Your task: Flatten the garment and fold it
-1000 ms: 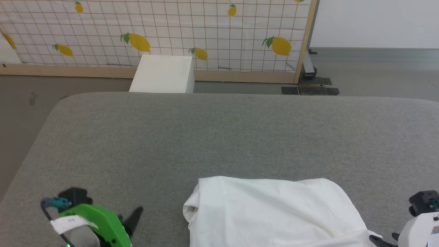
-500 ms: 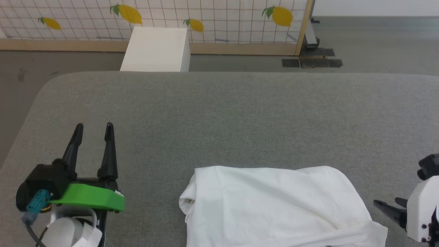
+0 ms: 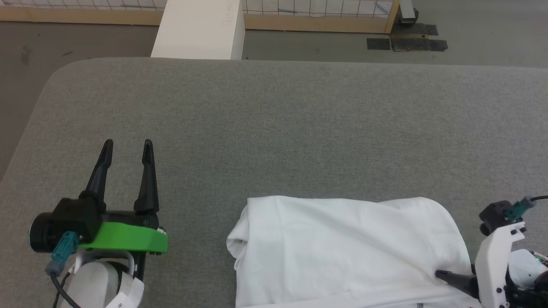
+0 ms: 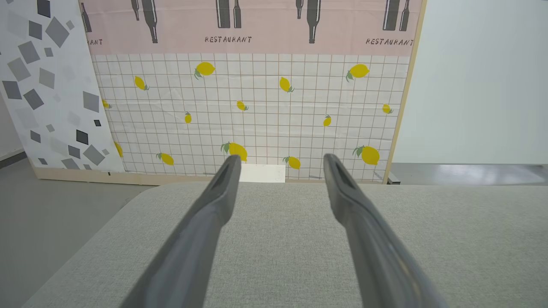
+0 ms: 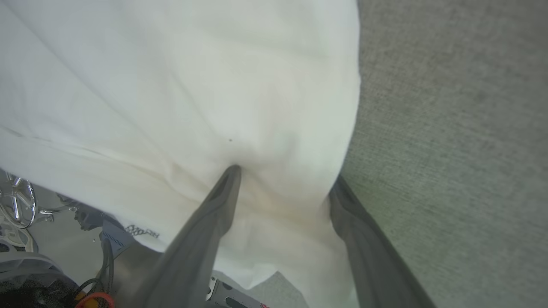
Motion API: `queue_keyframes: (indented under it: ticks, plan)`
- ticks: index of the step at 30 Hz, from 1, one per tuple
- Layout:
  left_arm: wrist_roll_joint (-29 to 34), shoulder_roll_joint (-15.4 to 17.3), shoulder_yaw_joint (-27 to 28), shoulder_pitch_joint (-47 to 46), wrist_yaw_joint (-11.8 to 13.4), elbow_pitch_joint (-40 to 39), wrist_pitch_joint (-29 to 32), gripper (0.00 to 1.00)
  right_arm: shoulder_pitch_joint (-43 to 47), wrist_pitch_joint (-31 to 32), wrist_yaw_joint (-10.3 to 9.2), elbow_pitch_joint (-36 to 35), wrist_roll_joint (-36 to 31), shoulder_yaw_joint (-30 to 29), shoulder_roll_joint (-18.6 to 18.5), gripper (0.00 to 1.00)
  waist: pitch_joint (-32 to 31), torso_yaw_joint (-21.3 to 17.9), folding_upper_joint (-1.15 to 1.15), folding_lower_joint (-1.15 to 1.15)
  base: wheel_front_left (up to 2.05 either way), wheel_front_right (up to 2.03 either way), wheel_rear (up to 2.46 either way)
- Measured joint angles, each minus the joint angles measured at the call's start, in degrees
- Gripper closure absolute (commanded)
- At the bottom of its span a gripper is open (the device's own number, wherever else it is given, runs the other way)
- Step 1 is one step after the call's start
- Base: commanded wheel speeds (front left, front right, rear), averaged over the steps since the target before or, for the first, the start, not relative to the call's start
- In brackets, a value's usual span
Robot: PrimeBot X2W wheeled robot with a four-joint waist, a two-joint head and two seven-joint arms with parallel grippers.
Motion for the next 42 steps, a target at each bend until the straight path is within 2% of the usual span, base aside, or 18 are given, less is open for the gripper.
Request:
queue_keyframes:
  ticks: [14,15,16,17,29,36,42]
  plan:
    - [1.3,-3.6,2.8,0.0,-3.0,1.4,0.0,0.0,-9.0,-3.5,0.0,4.1,1.2,12.3,1.7,0.0,1.3,0.6,0.0,0.0,0.0,0.0,0.0]
    - [1.6,-3.7,3.0,0.0,-3.2,1.5,0.0,0.0,-9.4,-3.2,0.0,4.6,1.7,12.7,1.6,0.51,1.2,0.6,0.0,0.0,0.0,0.0,0.0]
    - [1.7,-3.9,3.1,0.0,-3.3,1.5,0.0,0.0,-9.7,-3.0,0.0,5.0,2.1,13.0,1.5,0.67,1.2,0.7,0.0,0.0,0.0,0.0,0.0]
    - [1.9,-4.1,3.3,0.0,-3.5,1.6,0.0,0.0,-10.0,-3.0,0.0,5.4,2.5,13.2,1.3,1.0,1.1,0.7,0.0,0.0,0.0,0.0,0.0]
    - [3.3,-5.7,5.0,0.1,-5.3,1.9,0.0,0.0,-10.8,-4.7,0.1,9.7,3.7,12.0,1.7,1.0,-0.5,0.1,0.0,0.0,0.0,0.0,0.0]
    - [3.7,-6.5,5.4,0.1,-5.8,1.9,0.0,0.0,-11.4,-6.6,0.14,15.3,2.1,4.3,0.0,1.0,-0.5,-0.2,0.0,0.0,0.0,0.0,0.0]
    - [4.1,-6.9,5.6,0.3,-6.3,2.1,0.0,0.0,-12.0,-6.6,0.07,21.6,-3.1,-3.8,-1.9,1.0,-0.5,0.1,0.0,0.0,0.0,0.0,0.0]
